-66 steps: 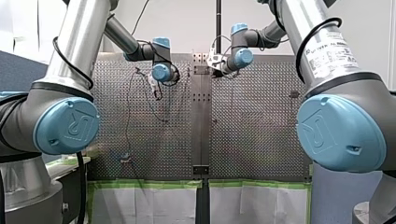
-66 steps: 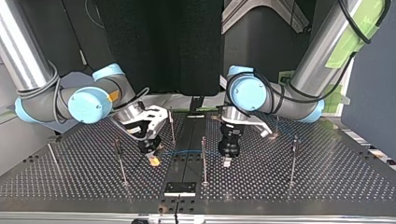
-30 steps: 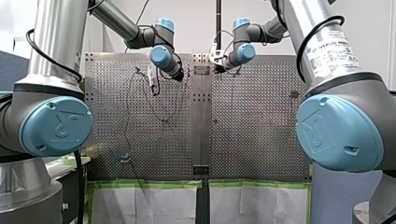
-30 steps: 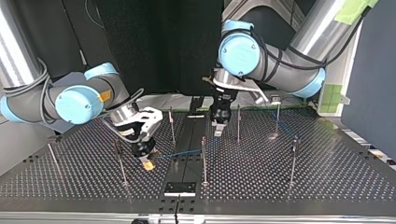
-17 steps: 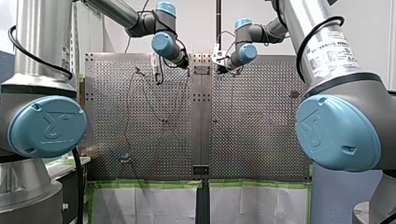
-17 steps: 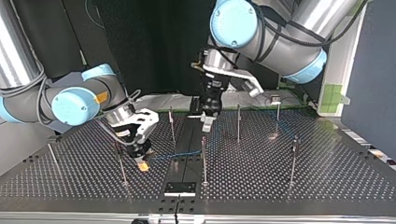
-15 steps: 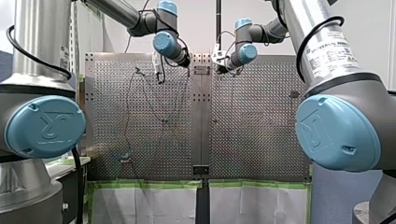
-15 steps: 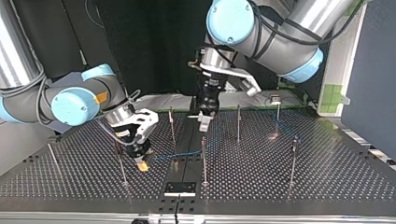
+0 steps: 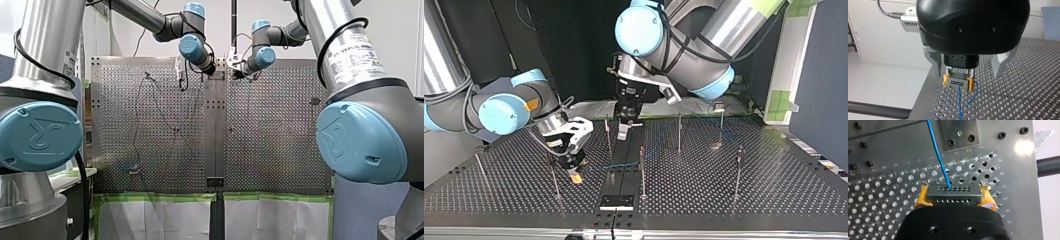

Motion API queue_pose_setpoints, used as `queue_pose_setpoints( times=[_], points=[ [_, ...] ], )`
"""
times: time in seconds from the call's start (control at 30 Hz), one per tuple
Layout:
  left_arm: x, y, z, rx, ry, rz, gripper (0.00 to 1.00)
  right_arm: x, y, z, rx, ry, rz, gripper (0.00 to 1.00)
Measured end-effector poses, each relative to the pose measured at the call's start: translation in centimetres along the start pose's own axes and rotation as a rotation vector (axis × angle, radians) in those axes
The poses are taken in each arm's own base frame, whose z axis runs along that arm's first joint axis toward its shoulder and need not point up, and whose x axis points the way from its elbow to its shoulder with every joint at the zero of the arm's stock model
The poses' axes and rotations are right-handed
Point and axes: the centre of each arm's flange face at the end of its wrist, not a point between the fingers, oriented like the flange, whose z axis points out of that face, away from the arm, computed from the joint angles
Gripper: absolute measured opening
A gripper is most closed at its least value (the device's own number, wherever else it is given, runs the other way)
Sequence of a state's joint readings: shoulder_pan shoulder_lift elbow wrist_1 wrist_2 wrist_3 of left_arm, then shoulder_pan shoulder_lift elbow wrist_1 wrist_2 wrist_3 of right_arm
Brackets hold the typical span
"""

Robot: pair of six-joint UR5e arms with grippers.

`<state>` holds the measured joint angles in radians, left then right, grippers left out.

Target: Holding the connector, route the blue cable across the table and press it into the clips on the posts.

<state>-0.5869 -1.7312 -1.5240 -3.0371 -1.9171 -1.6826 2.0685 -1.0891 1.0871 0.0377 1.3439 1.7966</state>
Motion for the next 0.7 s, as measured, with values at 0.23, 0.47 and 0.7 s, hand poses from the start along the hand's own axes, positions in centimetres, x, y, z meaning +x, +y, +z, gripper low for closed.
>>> queue_pose_setpoints(
  times=[0.23, 0.47, 0.7],
  points=[
    [0.1, -0.3, 2.0, -0.029, 0.004, 0.008, 0.99, 0.0, 0.2, 0.0, -0.003, 0.001, 0.0, 0.0],
    [0.8, -1.0, 4.1, -0.035, 0.014, 0.014, 0.99, 0.1, 0.4, 0.0, -0.005, 0.003, 0.0, 0.0],
    [-0.2, -1.2, 5.9, -0.047, -0.017, 0.004, 0.99, 0.1, 0.5, 0.0, -0.007, 0.004, 0.0, 0.0]
  ],
)
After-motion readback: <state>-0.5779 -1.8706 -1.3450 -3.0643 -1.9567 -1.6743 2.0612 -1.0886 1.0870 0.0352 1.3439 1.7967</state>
